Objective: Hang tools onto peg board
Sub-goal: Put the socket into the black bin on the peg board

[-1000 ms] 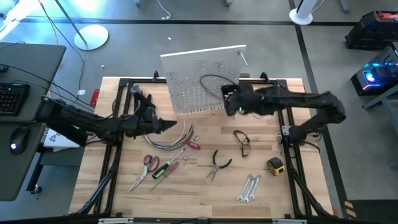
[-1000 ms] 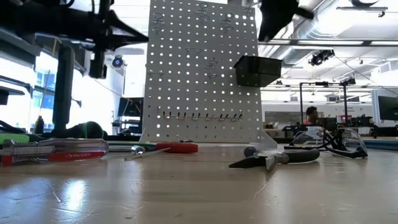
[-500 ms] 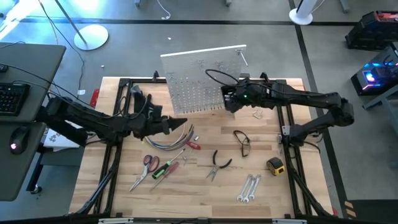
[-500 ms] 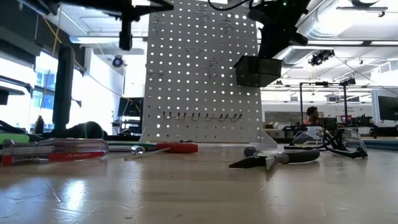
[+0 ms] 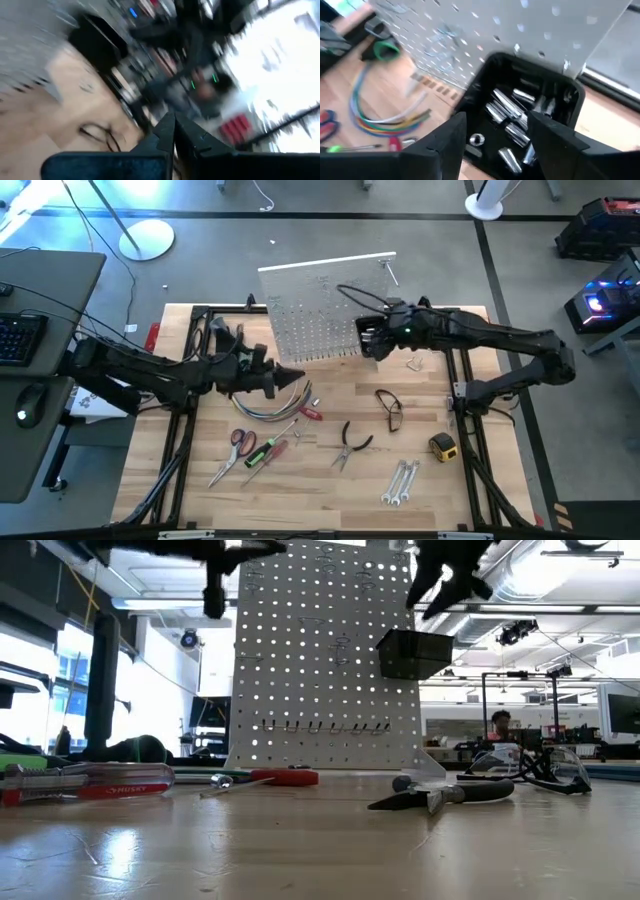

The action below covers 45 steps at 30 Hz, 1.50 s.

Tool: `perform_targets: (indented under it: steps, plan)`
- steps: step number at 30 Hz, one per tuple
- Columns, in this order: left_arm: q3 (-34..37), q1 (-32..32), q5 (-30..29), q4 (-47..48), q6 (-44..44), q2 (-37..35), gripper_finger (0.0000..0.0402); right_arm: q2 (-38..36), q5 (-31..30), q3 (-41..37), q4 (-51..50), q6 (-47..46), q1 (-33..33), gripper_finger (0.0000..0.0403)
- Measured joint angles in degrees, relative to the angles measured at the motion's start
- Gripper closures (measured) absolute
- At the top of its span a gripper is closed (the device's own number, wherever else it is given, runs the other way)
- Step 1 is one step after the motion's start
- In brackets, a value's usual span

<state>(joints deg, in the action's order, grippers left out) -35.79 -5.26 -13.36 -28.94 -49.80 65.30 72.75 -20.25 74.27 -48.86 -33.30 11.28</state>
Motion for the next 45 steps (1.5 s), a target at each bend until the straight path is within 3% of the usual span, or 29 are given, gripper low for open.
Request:
perform_targets:
  steps: [3,6,10,12,13,16,18,20,23,27,31,45]
  plan:
    - [-6.77,-0.83,7.17,13.55,5.56,0.08,0.0384,-2.18,-2.13,1.13,0.24,-0.88,-2.32,0.0195]
    - [-16.31,-2.34,11.24,35.74,14.84,1.27,0.0374,-4.71,-4.94,1.92,0.45,-3.27,-4.67,0.0195]
    - [-25.48,-3.42,6.47,57.71,26.51,5.11,0.0352,-6.70,-5.94,1.92,0.21,-8.53,-6.92,0.0194]
    - [-26.86,-2.23,2.16,58.34,26.82,7.45,0.0335,-6.97,-6.57,1.91,0.17,-10.42,-7.87,0.0194]
    - [-27.11,-1.08,2.90,57.26,25.01,8.82,0.0325,-7.01,-6.76,1.91,0.06,-11.01,-8.31,0.0194]
    - [-27.23,2.08,13.57,57.56,23.39,14.51,0.0294,-6.71,-6.95,1.91,-1.01,-12.47,-9.43,0.0194]
    - [-26.95,2.79,15.85,60.93,25.29,18.81,0.0274,-6.52,-7.20,1.89,-1.99,-13.31,-10.22,0.0194]
    - [-26.94,3.55,15.86,62.15,25.81,22.34,0.0254,-6.39,-7.48,1.89,-2.85,-14.07,-10.96,0.0194]
    - [-27.03,4.48,14.96,60.36,18.84,26.57,0.0226,-6.09,-8.69,1.89,-3.51,-14.75,-11.87,0.0194]
    - [-27.03,4.45,14.17,52.14,14.02,31.23,0.0198,-5.94,-11.21,1.84,-4.29,-14.40,-12.19,0.0194]
    - [-27.49,4.55,13.61,48.04,10.51,35.19,0.0191,-5.94,-11.48,1.84,-5.17,-14.29,-12.14,0.0194]
    - [-37.65,4.90,3.71,60.43,14.47,45.14,0.0192,-5.90,-12.37,1.80,-5.80,-14.54,-12.04,0.0194]
